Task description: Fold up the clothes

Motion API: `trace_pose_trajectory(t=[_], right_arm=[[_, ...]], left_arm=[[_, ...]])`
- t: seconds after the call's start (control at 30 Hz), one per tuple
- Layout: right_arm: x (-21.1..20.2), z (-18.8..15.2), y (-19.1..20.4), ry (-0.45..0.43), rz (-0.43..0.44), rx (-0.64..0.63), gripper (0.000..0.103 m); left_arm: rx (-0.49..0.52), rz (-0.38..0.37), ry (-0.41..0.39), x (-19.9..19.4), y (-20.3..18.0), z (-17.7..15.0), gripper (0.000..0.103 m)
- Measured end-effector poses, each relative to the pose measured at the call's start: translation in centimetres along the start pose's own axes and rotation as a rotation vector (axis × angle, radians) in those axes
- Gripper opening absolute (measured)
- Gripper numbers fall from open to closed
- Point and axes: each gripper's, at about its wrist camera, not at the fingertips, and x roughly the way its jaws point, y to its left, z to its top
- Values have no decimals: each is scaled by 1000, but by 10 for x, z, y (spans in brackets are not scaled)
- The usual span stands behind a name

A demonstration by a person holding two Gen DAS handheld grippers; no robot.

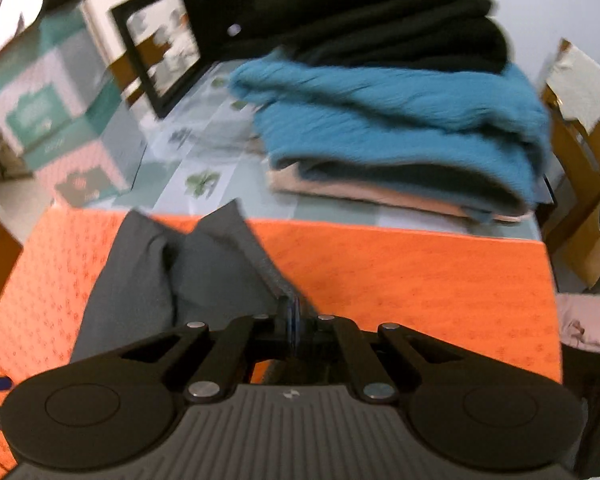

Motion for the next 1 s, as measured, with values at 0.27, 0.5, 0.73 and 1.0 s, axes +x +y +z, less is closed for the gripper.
trace_pose_trajectory(t=[0.27,0.5,0.73,1.0], right_arm=[[2,-4,-89,45,-120,94,2],[25,-33,-146,132,-231,138,2],[29,-36,-157,149,-220,100,3],[34,1,-167,56,-137,52,33]], left_arm=[[11,-52,-13,12,-16,22,58],[63,-106,-28,24,-45,51,57],[147,-135,-38,34,-78,72,57],[140,-116,-12,35,-76,65,57]])
